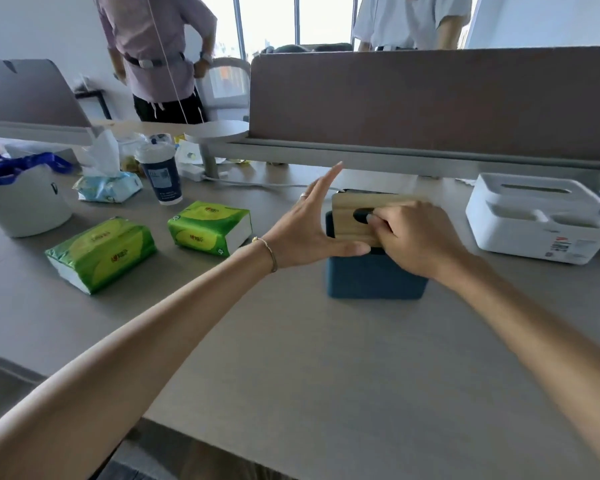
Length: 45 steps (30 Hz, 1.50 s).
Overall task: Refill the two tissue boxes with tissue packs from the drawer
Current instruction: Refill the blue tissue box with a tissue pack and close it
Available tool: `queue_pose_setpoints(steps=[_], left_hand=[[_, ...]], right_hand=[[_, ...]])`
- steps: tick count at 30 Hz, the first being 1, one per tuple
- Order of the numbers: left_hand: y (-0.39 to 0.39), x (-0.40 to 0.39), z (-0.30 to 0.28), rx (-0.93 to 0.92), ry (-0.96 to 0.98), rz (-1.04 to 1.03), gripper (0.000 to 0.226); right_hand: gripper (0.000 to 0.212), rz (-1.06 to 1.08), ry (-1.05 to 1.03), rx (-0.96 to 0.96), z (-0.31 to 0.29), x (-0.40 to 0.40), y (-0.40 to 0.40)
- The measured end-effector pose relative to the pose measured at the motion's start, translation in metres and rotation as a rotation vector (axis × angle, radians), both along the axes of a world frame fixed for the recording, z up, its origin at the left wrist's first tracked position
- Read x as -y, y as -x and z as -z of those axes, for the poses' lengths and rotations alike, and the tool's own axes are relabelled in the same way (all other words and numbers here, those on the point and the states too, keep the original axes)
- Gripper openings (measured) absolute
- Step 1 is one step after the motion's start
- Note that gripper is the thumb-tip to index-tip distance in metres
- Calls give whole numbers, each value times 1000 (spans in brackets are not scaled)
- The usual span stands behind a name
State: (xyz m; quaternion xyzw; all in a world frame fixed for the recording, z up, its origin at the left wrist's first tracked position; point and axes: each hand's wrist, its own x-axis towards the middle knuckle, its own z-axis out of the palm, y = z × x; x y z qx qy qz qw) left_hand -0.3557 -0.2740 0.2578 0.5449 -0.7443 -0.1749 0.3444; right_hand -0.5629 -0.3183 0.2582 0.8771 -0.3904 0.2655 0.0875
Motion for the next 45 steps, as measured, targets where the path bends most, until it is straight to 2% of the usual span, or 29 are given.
queue_pose_setpoints(steps=[5,11,20,25,29,34,38,42,45], left_hand=[[36,10,-25,291,-45,97,118],[111,27,-35,425,-69,198,102],[224,33,8,335,-55,312,92],[252,40,47,341,-116,315,96],[257,45,66,340,-189,357,94],[255,51,81,343,-222,406,95],[259,53,80,437,-232,423,97],[263,55,60,462,-121,379,72],[256,56,37,434,3,306,63]], right_hand=[[39,46,-5,15,-4,-12,35],[35,165,-10,15,-3,-26,110],[14,433,-66,154,36,-35,223],[32,534,-270,80,63,-42,257],[36,564,-380,57,77,-46,266],[36,573,-360,38,84,-47,268],[36,601,-355,30,84,-46,264],[35,610,-326,62,74,-43,253],[36,587,-282,87,55,-38,238]])
